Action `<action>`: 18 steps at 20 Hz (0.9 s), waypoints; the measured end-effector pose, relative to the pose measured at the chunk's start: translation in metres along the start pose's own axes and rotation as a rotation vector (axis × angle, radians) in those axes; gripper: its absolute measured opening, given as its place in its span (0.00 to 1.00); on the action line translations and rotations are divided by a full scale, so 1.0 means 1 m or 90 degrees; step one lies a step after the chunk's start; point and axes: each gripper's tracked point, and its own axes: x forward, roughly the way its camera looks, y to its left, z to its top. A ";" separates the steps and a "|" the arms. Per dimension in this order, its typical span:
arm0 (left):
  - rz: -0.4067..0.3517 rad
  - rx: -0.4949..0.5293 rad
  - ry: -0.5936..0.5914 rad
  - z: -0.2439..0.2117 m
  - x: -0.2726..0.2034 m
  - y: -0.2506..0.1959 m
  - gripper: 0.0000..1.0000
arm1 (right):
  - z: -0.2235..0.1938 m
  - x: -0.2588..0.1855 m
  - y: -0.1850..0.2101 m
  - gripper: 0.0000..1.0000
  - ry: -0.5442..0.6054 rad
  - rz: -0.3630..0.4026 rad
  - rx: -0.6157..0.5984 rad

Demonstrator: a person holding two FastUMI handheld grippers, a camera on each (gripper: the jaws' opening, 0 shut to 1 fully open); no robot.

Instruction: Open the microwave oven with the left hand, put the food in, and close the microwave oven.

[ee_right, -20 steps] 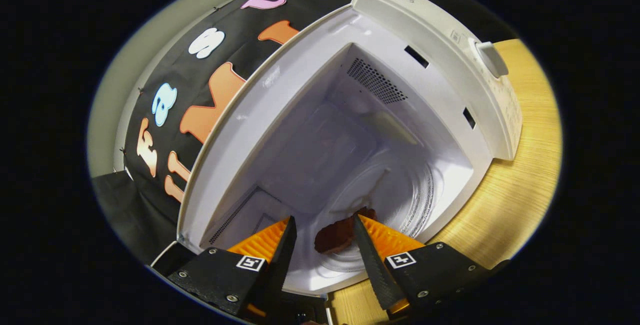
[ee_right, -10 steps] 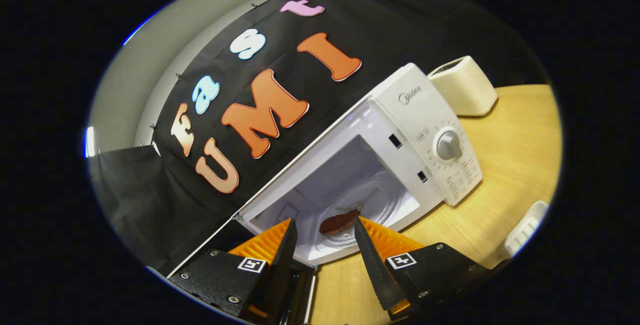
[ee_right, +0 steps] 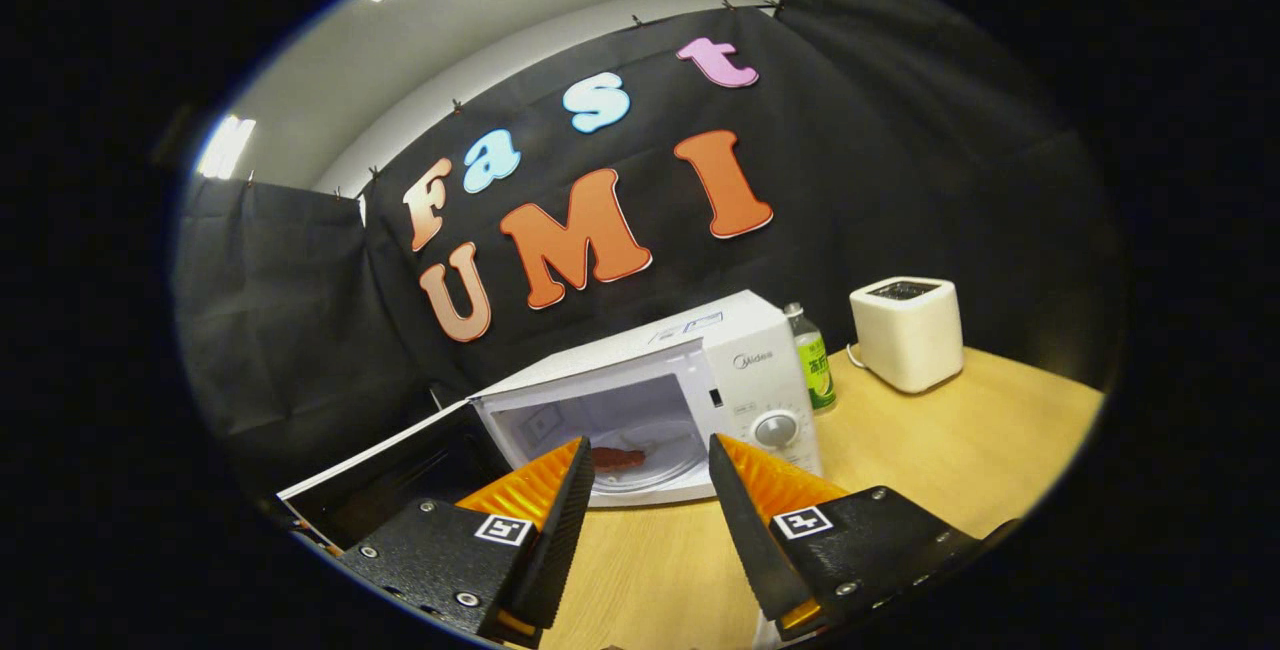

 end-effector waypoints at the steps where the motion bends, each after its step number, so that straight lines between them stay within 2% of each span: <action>1: -0.016 0.000 -0.002 0.002 0.003 -0.013 0.87 | 0.008 -0.007 -0.007 0.73 -0.005 -0.002 -0.025; 4: -0.068 0.006 -0.006 0.006 0.013 -0.055 0.87 | 0.031 -0.027 -0.020 0.76 -0.027 0.004 -0.086; 10: -0.165 0.001 -0.014 0.015 0.045 -0.139 0.87 | 0.055 -0.048 -0.049 0.81 -0.047 0.002 -0.104; 14: -0.227 -0.020 -0.017 0.021 0.069 -0.191 0.87 | 0.063 -0.056 -0.078 0.82 -0.048 -0.030 -0.120; 15: -0.248 -0.025 -0.010 0.020 0.075 -0.206 0.78 | 0.065 -0.058 -0.083 0.82 -0.049 -0.036 -0.123; 18: -0.284 -0.005 -0.002 0.023 0.095 -0.242 0.63 | 0.071 -0.069 -0.095 0.82 -0.056 -0.049 -0.131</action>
